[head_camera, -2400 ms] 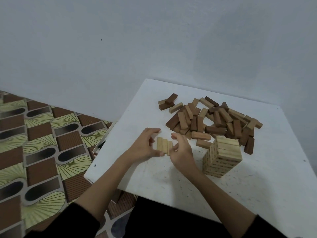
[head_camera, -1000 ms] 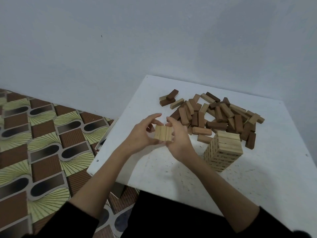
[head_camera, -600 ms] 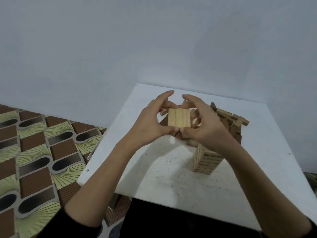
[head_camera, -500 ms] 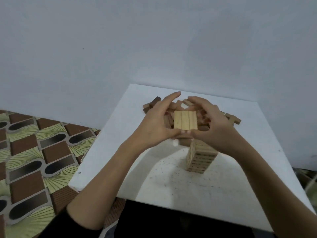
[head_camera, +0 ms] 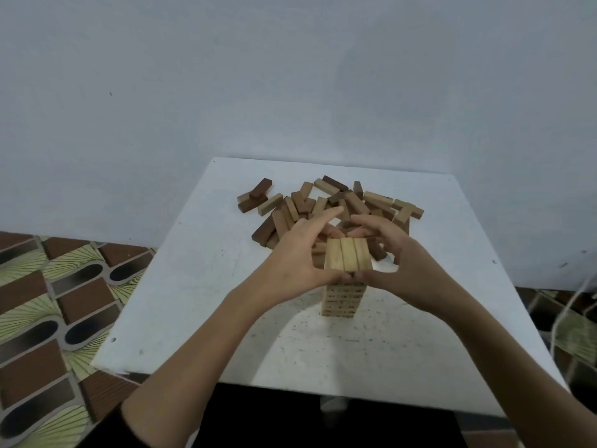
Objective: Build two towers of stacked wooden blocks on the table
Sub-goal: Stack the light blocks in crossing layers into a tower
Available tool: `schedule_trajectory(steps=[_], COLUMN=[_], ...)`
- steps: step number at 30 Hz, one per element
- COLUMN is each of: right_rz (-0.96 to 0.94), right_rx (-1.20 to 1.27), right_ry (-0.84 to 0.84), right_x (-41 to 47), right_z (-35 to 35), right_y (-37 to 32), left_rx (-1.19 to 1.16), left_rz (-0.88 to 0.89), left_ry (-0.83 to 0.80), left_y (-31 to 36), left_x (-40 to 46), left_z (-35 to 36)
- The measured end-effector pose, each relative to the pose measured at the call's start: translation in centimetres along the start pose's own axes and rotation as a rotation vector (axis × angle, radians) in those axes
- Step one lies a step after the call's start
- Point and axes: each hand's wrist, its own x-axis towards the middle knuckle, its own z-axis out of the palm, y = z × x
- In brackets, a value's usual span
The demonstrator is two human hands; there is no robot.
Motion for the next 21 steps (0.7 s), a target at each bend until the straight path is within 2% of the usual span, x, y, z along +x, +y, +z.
schedule_trajectory(steps=[21], right_rz=[0.001], right_rx=[0.0], right_ry=[-0.058], right_x=[-0.02], right_z=[0.22], right_y=[0.92], left_rx=[-0.014], left_rz=[-0.027], left_ry=[-0.021], left_y=[-0.61], left_x=[-0.27], left_z=[0.81])
